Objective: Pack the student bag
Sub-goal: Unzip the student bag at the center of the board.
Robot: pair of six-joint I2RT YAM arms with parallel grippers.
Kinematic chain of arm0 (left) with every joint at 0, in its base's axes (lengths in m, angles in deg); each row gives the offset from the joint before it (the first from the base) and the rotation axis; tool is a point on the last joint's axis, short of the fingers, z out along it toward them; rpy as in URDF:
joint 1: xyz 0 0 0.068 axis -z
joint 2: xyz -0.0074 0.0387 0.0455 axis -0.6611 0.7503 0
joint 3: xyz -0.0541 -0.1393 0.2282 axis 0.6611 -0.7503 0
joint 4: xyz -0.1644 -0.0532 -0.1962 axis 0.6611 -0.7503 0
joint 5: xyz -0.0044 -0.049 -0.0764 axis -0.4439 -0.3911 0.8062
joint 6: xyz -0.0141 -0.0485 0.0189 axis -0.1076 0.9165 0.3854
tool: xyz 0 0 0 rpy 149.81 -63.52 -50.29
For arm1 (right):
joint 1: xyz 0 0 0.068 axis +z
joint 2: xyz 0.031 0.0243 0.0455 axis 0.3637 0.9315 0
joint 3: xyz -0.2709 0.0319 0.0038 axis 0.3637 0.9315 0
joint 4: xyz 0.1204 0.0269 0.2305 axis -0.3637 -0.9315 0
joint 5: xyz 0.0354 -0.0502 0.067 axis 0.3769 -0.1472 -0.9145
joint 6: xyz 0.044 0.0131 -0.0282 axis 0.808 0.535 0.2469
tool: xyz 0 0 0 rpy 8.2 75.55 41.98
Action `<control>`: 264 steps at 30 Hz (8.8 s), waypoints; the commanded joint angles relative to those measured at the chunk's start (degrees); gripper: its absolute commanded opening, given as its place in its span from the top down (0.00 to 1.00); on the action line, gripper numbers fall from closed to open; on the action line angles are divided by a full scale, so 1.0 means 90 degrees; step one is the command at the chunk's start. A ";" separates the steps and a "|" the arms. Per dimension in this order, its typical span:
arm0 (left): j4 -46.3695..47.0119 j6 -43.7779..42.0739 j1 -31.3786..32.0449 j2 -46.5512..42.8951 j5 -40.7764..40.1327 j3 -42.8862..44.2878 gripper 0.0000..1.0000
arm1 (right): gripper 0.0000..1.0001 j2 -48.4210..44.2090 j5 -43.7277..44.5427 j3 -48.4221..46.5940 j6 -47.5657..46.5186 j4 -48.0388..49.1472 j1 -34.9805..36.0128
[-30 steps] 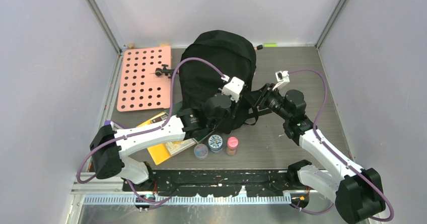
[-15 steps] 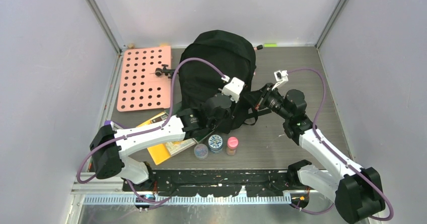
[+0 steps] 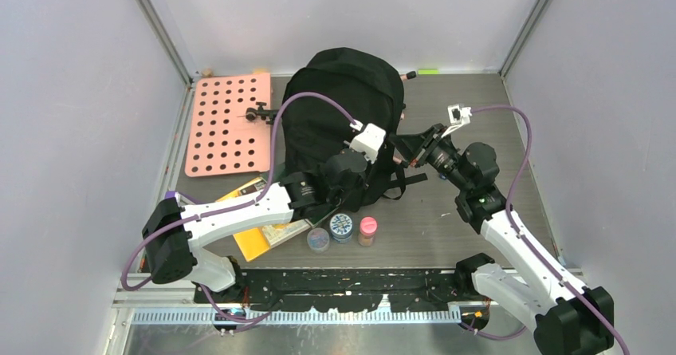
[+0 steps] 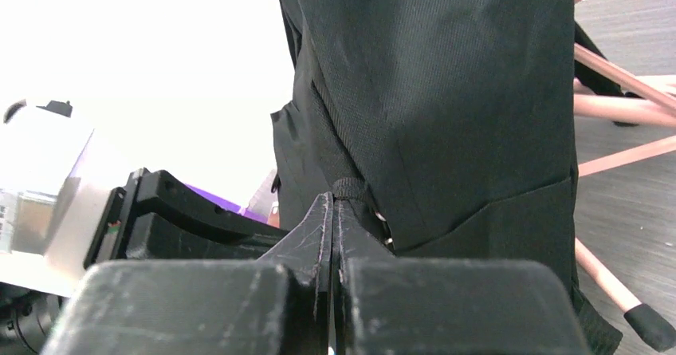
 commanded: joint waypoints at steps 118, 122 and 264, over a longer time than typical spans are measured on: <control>0.0253 0.0579 -0.2011 0.0313 0.2730 0.2181 0.46 | 0.19 0.0558 0.4008 -0.3586 -0.2101 -0.4514 0.1841; 0.0292 0.0523 -0.2057 0.0496 0.2696 0.2418 0.51 | 0.20 0.0553 0.4000 -0.3558 -0.2108 -0.4544 0.1836; -0.1704 0.1243 -0.4929 -0.0630 0.4020 0.1747 1.00 | 1.00 0.1333 0.5129 -0.3888 -0.3077 -0.3517 0.1851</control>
